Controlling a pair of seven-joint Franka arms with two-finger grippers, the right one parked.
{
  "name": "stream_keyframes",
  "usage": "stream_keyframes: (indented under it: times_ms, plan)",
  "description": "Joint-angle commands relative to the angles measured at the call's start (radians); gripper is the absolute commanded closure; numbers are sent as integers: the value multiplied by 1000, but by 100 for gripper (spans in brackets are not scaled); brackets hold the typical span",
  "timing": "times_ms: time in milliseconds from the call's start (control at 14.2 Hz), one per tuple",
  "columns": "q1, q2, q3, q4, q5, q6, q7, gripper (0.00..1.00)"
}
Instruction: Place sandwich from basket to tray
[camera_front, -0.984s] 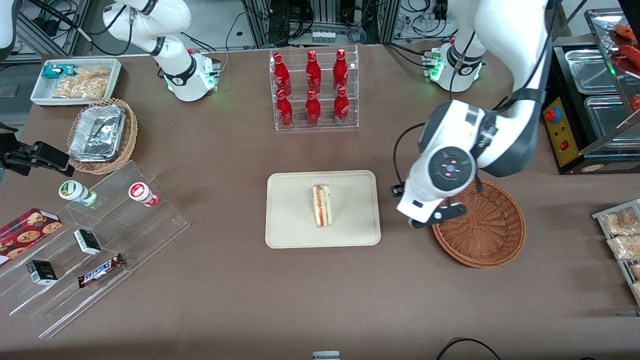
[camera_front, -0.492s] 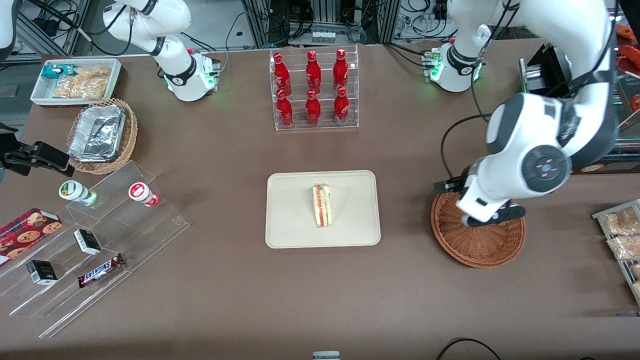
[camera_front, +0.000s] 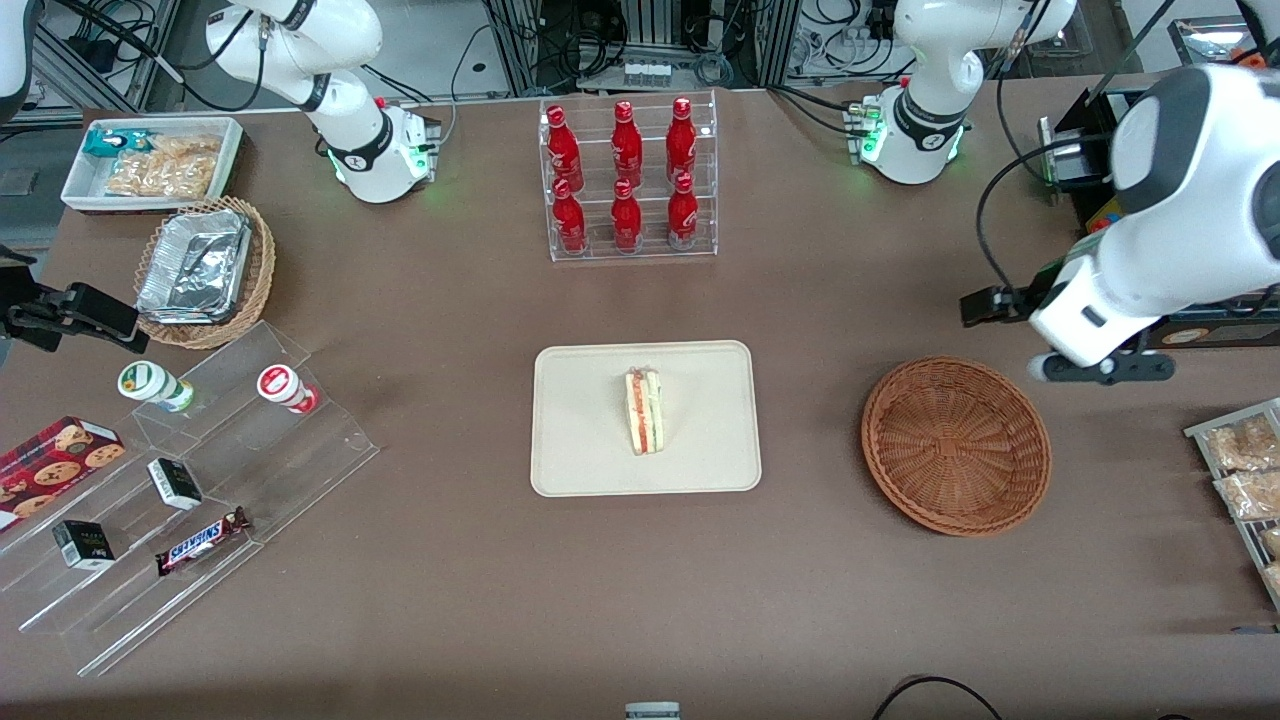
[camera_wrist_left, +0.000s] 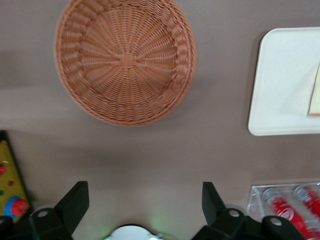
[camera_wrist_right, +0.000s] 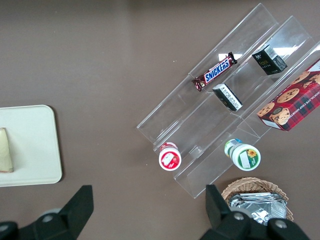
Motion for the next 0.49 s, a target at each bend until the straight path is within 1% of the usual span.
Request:
stream_keyframes:
  times_ms: [0, 141, 211, 352, 422]
  plan:
    - [45, -98, -16, -59, 35, 3, 80, 0]
    - [53, -121, -9, -58, 62, 11, 84, 0]
    - [42, -124, 9, -58, 74, 16, 83, 0]
    - [-14, -122, 88, -50, 68, 20, 87, 0]
    - [-18, -124, 96, -50, 65, 25, 101, 0]
